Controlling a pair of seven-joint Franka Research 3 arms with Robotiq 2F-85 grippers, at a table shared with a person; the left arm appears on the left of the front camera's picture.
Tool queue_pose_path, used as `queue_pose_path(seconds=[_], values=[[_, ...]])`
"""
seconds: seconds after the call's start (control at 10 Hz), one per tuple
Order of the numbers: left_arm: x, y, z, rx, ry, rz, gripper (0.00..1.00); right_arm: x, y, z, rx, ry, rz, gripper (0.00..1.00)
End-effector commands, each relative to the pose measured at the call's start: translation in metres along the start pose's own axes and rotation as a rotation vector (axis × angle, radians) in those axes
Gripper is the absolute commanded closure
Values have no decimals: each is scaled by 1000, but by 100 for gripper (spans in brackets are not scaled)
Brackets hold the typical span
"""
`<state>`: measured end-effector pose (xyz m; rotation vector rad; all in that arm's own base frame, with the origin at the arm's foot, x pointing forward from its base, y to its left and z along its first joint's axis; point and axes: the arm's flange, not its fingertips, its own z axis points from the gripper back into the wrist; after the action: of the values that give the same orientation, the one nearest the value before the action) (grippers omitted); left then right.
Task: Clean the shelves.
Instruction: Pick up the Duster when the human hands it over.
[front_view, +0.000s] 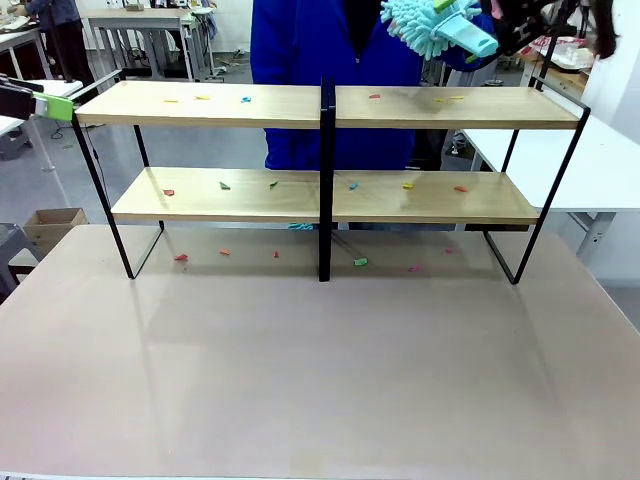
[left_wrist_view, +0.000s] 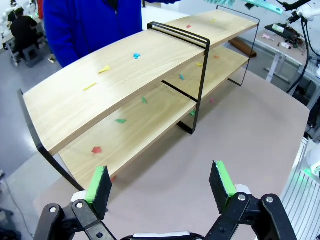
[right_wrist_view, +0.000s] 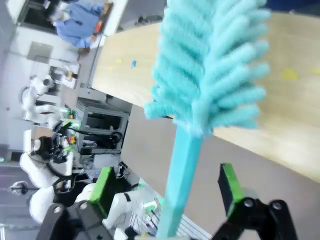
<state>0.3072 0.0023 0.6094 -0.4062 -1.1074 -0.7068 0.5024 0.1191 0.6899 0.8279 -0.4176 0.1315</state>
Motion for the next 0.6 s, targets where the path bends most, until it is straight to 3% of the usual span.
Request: queue_pose_path(seconds=[0.0, 0.3, 0.4, 0.5], values=[[-5, -5, -1, 10, 3, 9, 0, 8, 8, 6, -49, -18, -33, 0], [-5, -5, -1, 10, 3, 9, 0, 6, 6, 8, -63, -24, -50, 0], [-5, -5, -1, 10, 3, 9, 0, 5, 3, 9, -72, -20, -48, 47], [-5, -5, -1, 10, 3, 9, 0, 4, 2, 8, -73, -17, -54, 60]])
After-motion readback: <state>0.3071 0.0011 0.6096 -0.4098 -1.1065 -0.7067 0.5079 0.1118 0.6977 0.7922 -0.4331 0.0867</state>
